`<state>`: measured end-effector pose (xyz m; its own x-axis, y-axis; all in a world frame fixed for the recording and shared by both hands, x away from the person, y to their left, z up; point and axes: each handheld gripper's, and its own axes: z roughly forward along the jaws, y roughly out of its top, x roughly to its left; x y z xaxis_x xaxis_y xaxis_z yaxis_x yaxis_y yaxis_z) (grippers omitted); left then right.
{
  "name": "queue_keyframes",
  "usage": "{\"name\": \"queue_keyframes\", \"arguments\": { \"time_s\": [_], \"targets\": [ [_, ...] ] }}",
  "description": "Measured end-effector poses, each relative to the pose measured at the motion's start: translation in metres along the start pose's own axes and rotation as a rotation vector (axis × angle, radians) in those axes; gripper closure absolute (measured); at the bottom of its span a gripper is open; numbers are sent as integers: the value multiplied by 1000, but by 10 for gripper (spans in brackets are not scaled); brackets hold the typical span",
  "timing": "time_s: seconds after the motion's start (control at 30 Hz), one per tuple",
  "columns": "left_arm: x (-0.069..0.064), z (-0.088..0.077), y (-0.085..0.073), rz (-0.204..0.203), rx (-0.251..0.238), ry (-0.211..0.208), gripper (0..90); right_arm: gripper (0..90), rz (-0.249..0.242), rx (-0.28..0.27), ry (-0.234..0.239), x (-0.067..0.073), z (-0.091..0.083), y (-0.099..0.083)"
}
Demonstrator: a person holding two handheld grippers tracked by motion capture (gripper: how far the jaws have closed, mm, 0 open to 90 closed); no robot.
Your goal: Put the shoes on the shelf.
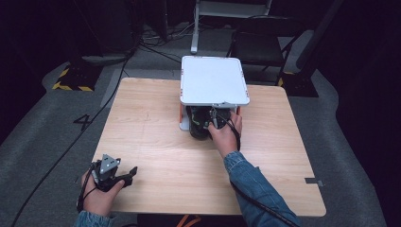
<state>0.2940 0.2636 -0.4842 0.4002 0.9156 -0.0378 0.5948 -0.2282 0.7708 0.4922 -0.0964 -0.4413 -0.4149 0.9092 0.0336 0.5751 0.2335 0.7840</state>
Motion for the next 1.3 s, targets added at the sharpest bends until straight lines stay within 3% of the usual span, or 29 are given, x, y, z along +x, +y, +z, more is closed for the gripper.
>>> {"name": "queue_keyframes", "arguments": {
  "time_s": [0.17, 0.3, 0.4, 0.47, 0.5, 0.57, 0.67, 0.87, 0.9, 0.97, 1.1, 1.13, 1.3],
  "targets": [
    [1, 0, -2, -4, 3, -1, 277, 794, -15, -10, -38, 0, 15, 0],
    [1, 0, -3, -5, 5, -7, 277, 769, -23, -34, -47, -2, 18, 0],
    [0, 1, -1, -1, 7, -10, 277, 672, -56, -65, -69, -3, 19, -2],
    [-1, 1, 0, 5, 3, -9, 277, 646, -51, -70, -67, -4, 19, -3],
    [-2, 3, 1, 5, 3, -14, 277, 448, -54, -168, -72, -6, 18, -5],
    [-3, 3, 2, 8, 8, -16, 277, 451, -62, -201, -69, -6, 17, -4],
    [-4, 7, 4, 19, 11, -28, 277, 431, -58, -227, -58, -9, 5, -3],
    [-8, 15, 15, 35, -2, -56, 277, 410, -49, -289, 7, -21, -36, -8],
    [-8, 15, 15, 35, -2, -56, 277, 410, -49, -289, 7, -21, -36, -8],
    [-14, 19, 24, 51, -14, -79, 277, 406, -46, -313, 36, -28, -59, -13],
    [-21, 21, 35, 74, -22, -102, 286, 407, -47, -313, 55, -34, -80, -22],
    [-26, 24, 42, 86, -22, -126, 288, 408, -42, -304, 72, -37, -91, -29],
    [-39, 30, 55, 114, -22, -154, 295, 399, -24, -298, 97, -41, -107, -45]
  ]
}}
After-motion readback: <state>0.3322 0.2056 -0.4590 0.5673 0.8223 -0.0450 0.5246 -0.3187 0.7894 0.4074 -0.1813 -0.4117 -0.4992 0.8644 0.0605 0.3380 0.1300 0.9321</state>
